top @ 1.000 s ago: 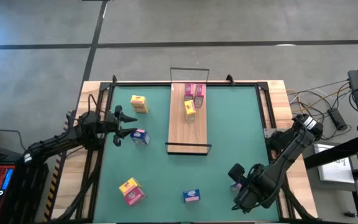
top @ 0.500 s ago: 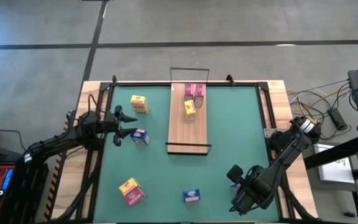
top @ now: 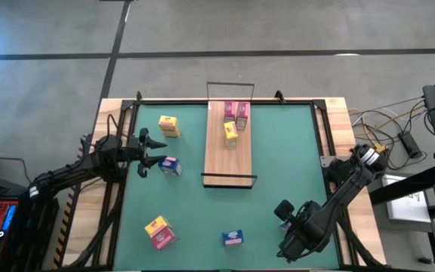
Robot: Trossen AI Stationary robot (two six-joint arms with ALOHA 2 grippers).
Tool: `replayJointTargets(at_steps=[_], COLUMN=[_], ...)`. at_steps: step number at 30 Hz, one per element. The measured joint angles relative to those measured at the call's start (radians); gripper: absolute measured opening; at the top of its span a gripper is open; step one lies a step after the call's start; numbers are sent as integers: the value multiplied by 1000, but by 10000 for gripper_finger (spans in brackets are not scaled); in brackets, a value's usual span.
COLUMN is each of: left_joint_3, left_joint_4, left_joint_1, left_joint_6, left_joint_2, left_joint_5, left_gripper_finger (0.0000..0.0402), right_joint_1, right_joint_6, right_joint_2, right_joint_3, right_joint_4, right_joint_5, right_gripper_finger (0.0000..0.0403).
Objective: Stack cereal on shelf
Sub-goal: Put the bottom right blue cereal box on the shelf
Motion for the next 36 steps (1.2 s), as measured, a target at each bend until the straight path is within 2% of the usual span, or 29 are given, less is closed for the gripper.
replayJointTargets(at_steps=[14,18,23,28,36], left_joint_3=[0,0,0,0,0], left_joint_4=[0,0,0,0,0], left_joint_1=[0,0,0,0,0], left_joint_6=[0,0,0,0,0], left_joint_2=[0,0,0,0,0], left_joint_5=[0,0,0,0,0], left_gripper_finger=[204,204,204,204,204], right_joint_1=[0,0,0,0,-1], right_joint_6=[-67,-131,-235,-399,-779], right_joint_2=[12,12,12,10,-43], right_joint_3=[0,0,0,0,0], right_joint_4=[0,-9,-64,-137,-198], right_joint_5=[18,35,82,176,386], right_gripper_finger=[288,281,290,290,282])
